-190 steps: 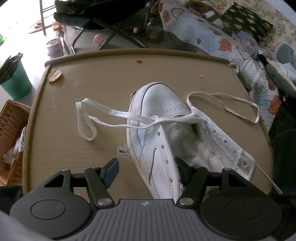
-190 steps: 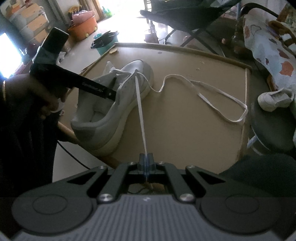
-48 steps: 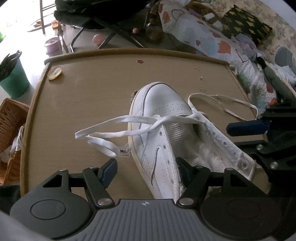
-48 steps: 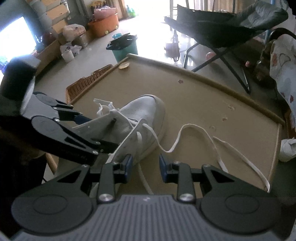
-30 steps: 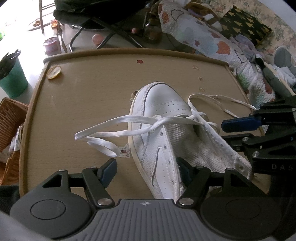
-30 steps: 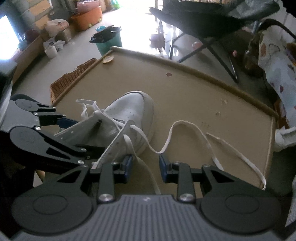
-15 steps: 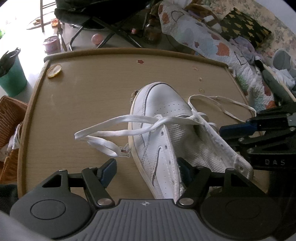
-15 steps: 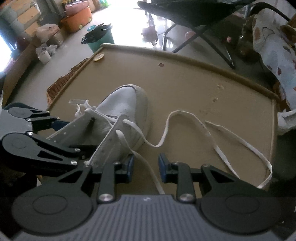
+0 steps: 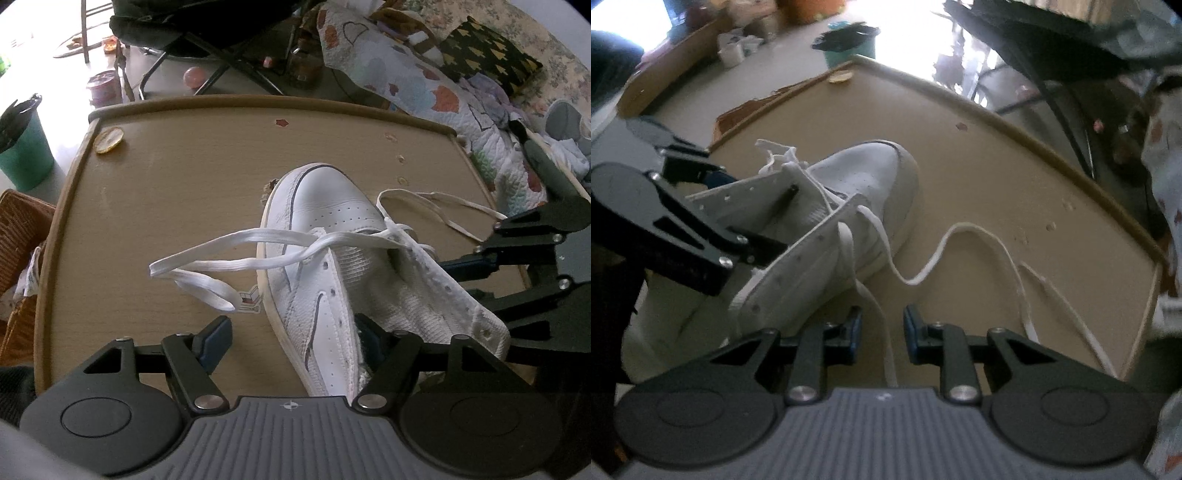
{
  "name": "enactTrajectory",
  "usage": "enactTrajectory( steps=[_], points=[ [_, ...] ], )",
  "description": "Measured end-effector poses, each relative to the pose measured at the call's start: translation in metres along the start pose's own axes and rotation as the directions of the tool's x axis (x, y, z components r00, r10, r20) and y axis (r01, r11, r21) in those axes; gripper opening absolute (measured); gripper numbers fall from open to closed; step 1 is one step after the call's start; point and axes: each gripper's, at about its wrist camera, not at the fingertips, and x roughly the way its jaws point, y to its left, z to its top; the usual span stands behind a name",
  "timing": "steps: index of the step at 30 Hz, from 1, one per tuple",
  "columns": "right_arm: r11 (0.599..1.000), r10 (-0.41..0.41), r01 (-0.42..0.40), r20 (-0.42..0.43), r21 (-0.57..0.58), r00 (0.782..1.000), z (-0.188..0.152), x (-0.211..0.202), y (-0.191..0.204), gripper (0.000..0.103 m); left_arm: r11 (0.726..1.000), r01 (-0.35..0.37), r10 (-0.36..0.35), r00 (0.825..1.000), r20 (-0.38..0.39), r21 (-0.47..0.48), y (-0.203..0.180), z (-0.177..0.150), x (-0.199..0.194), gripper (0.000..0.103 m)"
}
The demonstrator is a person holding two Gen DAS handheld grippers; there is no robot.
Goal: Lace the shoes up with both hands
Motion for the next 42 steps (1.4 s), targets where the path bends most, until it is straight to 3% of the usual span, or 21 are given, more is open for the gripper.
enactTrajectory(
  steps=[7, 12, 20, 37, 42],
  points=[
    [0.999, 0.022, -0.02, 0.041, -0.044, 0.999, -0.001, 0.007, 0.001, 0.016, 1.0, -0.001, 0.001, 1.0, 0.0, 0.005, 0.002, 0.0, 0.0, 0.075],
    [0.992, -0.016, 0.026, 0.077, -0.12, 0.997, 0.001, 0.01, 0.008, 0.016, 1.0, -0.001, 0.001, 1.0, 0.0, 0.005, 0.001, 0.0, 0.0, 0.075],
    [0.987, 0.008, 0.008, 0.098, -0.161, 0.995, -0.002, 0.009, 0.004, 0.016, 1.0, -0.003, 0.003, 1.0, 0.001, 0.003, 0.002, -0.001, 0.001, 0.075],
    [0.999, 0.037, -0.034, 0.063, -0.043, 0.997, 0.002, 0.009, -0.005, 0.016, 1.0, -0.009, 0.009, 1.0, 0.005, 0.005, 0.001, -0.002, 0.001, 0.076],
    [0.999, 0.032, -0.029, 0.099, -0.039, 0.995, -0.005, 0.008, -0.004, 0.016, 1.0, -0.011, 0.011, 1.0, 0.006, 0.005, 0.0, -0.002, 0.001, 0.076]
  ],
)
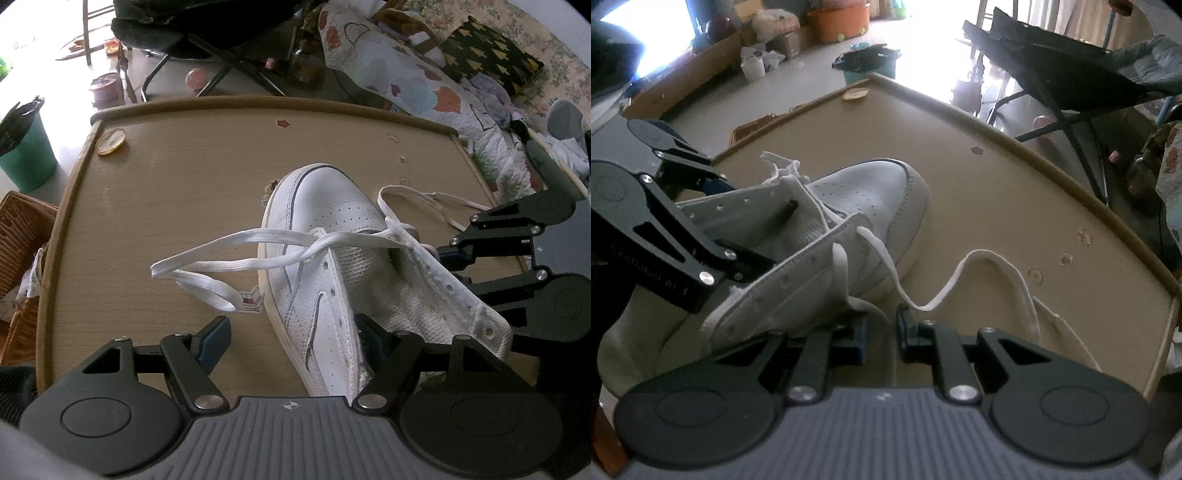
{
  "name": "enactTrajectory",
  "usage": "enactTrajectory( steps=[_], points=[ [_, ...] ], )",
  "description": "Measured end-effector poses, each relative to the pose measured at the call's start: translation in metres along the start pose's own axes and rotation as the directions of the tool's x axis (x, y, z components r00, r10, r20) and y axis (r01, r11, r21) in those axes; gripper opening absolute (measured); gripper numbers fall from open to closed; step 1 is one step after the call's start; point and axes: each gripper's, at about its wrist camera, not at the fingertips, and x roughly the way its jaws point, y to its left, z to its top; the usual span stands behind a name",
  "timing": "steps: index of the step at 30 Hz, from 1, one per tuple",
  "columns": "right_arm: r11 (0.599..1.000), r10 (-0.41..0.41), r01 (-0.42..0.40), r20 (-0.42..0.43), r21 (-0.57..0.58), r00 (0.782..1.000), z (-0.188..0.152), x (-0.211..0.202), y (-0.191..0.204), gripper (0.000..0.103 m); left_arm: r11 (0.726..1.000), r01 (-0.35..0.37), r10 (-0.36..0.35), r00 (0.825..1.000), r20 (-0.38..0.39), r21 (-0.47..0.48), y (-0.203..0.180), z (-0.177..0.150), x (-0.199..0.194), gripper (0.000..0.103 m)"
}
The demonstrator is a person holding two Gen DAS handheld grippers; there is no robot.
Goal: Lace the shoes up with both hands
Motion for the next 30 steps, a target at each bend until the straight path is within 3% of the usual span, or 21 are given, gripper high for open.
enactTrajectory(
  steps=[4, 6, 19, 30],
  points=[
    [1.0, -0.013, 0.013, 0.022, 0.005, 1.0, -0.004, -0.002, 0.003, 0.014, 1.0, 0.0, 0.0, 1.0, 0.0, 0.0, 0.0, 0.001, 0.0, 0.076],
    [1.0, -0.014, 0.014, 0.016, 0.005, 1.0, -0.003, -0.001, 0.006, 0.005, 1.0, 0.0, 0.0, 1.0, 0.0, 0.001, 0.001, 0.0, 0.0, 0.076],
    [0.999, -0.045, 0.045, -0.045, 0.019, 0.998, -0.008, -0.007, 0.014, 0.004, 1.0, 0.007, -0.007, 1.0, 0.002, -0.002, 0.001, 0.0, 0.0, 0.076],
    [1.0, -0.021, 0.022, -0.08, 0.008, 0.997, -0.016, -0.014, 0.019, 0.004, 1.0, 0.013, -0.013, 1.0, 0.004, -0.003, 0.002, 0.0, 0.001, 0.076]
  ],
)
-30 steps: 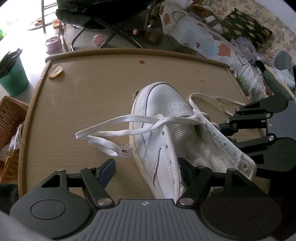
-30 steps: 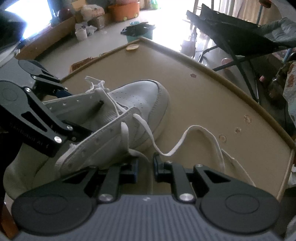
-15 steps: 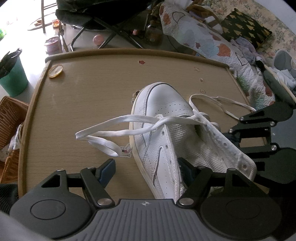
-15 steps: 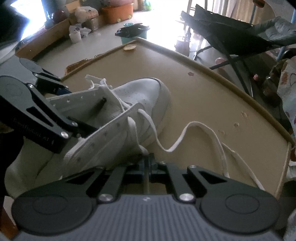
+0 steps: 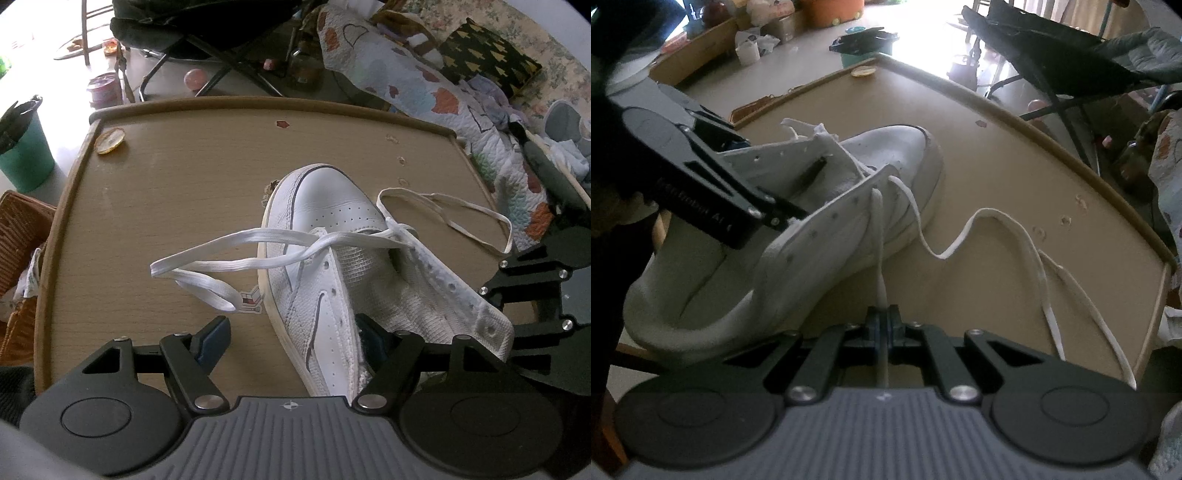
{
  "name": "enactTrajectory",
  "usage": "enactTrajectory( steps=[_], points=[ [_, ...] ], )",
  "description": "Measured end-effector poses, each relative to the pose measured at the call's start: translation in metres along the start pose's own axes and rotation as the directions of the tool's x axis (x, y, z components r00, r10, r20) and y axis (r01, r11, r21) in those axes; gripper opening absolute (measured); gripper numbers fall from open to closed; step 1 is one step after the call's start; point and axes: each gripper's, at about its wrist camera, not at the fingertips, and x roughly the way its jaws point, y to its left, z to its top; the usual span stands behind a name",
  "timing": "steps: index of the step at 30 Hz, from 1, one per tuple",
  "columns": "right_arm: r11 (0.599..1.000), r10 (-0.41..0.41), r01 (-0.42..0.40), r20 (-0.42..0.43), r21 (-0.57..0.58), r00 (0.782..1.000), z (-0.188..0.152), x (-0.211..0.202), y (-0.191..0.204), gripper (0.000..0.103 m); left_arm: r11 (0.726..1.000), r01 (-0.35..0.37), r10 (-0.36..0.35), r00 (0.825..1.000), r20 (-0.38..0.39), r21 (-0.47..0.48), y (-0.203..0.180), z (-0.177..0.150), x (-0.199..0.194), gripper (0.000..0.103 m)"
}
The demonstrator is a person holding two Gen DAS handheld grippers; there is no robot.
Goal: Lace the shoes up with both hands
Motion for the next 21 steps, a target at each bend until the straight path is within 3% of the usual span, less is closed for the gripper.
enactTrajectory(
  steps=[21],
  points=[
    [1.0, -0.005, 0.004, -0.027, -0.019, 1.0, -0.0019, -0.0071, 0.0046, 0.002, 1.0, 0.004, -0.004, 1.0, 0.008, 0.005, 0.0006, -0.0017, -0.0003, 0.076]
  ],
)
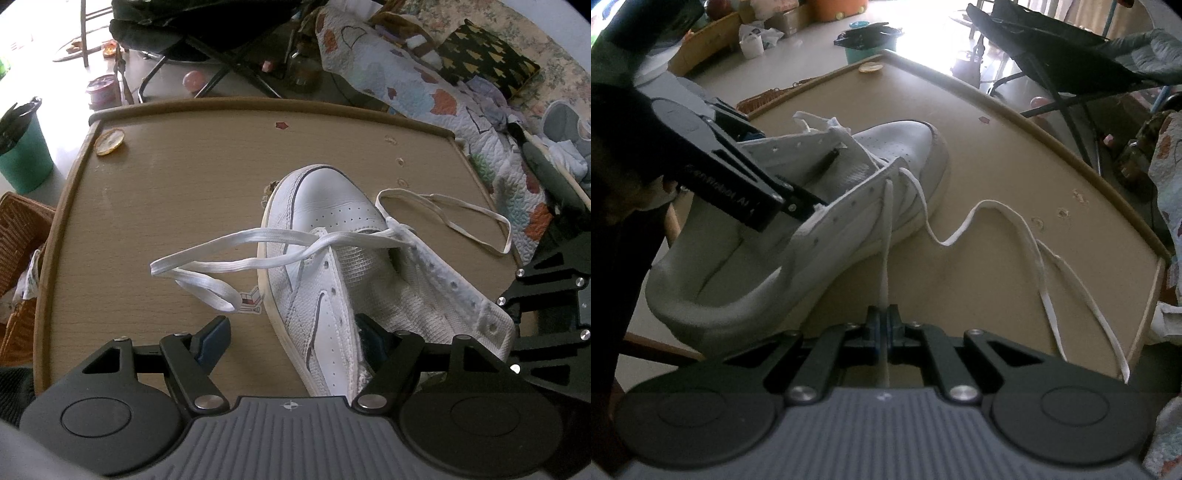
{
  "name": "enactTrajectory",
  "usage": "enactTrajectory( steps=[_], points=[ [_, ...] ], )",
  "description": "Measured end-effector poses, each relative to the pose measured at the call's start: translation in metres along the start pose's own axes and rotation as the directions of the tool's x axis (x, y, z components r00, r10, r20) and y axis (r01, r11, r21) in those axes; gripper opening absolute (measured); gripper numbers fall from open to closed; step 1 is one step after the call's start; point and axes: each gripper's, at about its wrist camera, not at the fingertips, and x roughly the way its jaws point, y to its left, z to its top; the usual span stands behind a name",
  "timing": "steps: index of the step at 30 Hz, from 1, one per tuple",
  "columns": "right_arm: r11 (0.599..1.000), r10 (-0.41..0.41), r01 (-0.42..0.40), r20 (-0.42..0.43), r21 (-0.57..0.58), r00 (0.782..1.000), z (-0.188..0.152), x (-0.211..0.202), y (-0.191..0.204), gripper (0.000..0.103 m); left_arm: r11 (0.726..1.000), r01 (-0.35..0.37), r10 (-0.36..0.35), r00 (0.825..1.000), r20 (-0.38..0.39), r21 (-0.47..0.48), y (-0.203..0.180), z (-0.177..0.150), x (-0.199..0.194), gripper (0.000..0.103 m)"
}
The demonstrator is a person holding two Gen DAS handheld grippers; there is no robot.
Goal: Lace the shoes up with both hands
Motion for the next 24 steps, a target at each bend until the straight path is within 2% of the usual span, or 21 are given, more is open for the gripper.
enactTrajectory(
  steps=[24],
  points=[
    [1.0, -0.014, 0.014, -0.049, -0.003, 0.999, -0.0083, -0.0064, 0.0033, 0.0, 1.0, 0.001, -0.001, 1.0, 0.006, 0.002, -0.0001, -0.0008, -0.0003, 0.077]
  ],
)
